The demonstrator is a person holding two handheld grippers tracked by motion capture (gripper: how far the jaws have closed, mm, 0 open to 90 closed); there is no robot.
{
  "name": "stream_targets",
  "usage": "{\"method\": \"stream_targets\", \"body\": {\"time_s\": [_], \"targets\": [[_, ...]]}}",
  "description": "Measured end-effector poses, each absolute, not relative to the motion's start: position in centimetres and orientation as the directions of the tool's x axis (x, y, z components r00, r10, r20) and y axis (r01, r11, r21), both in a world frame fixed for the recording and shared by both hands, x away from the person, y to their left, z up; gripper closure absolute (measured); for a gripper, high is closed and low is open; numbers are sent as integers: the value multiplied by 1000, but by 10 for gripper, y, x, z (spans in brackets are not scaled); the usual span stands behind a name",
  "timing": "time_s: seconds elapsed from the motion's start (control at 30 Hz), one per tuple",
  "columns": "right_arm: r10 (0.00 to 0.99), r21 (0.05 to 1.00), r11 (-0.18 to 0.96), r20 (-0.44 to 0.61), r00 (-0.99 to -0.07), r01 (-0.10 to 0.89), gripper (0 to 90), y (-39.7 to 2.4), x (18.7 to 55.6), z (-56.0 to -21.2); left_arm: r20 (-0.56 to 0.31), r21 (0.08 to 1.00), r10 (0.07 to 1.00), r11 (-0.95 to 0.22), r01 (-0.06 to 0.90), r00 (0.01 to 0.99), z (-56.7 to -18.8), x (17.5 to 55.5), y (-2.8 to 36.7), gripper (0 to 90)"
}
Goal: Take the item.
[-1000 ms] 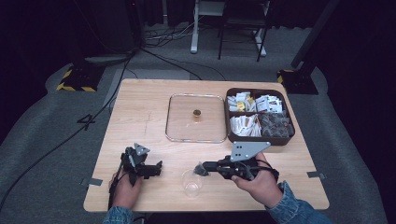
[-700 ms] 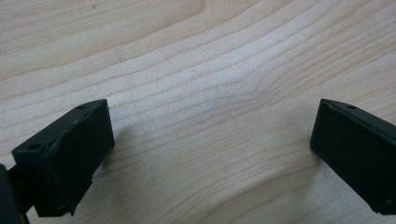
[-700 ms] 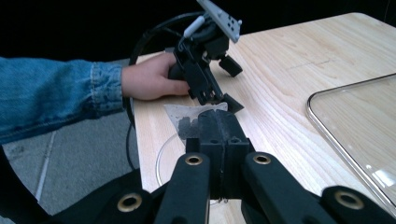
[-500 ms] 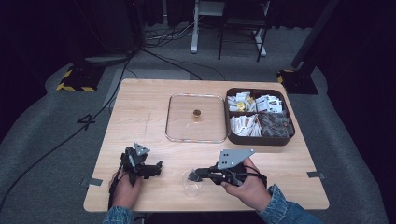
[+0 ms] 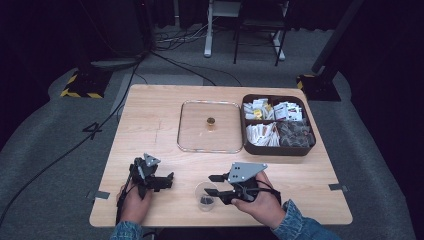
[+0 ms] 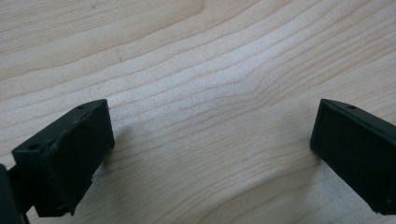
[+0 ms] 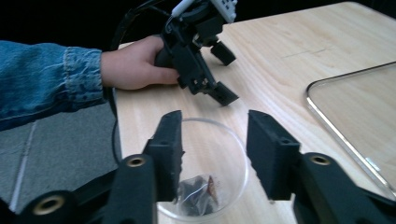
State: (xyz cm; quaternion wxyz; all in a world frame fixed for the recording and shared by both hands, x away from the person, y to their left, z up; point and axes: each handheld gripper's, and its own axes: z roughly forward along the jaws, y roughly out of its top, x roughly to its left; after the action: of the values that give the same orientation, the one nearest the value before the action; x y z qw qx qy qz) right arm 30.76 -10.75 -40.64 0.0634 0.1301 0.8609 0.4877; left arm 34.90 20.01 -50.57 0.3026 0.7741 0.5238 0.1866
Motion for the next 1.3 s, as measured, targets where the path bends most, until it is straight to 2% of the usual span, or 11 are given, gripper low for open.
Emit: {"method": "stream_targets", "body": {"time_s": [0.1, 0.43, 0.83, 1.1, 1.3], "targets": [[297, 857, 488, 14, -955, 164, 487, -108, 310, -406, -29, 664, 924, -268, 698, 381, -506, 349, 200, 0], [339, 876, 443, 33, -940, 190, 424, -123, 317, -393, -31, 664, 924, -265, 699, 380, -506, 349, 200, 0], [411, 883, 424, 11, -912, 202, 355, -171, 324, -371, -26, 663, 925, -268, 699, 380, -506, 349, 200, 0], [452, 858, 450, 18, -892, 246, 291, -205, 330, -371, -27, 664, 925, -266, 699, 378, -506, 349, 200, 0], [506, 862, 429, 19, -862, 271, 267, -228, 334, -372, -28, 665, 925, -267, 698, 380, -506, 349, 200, 0]]}}
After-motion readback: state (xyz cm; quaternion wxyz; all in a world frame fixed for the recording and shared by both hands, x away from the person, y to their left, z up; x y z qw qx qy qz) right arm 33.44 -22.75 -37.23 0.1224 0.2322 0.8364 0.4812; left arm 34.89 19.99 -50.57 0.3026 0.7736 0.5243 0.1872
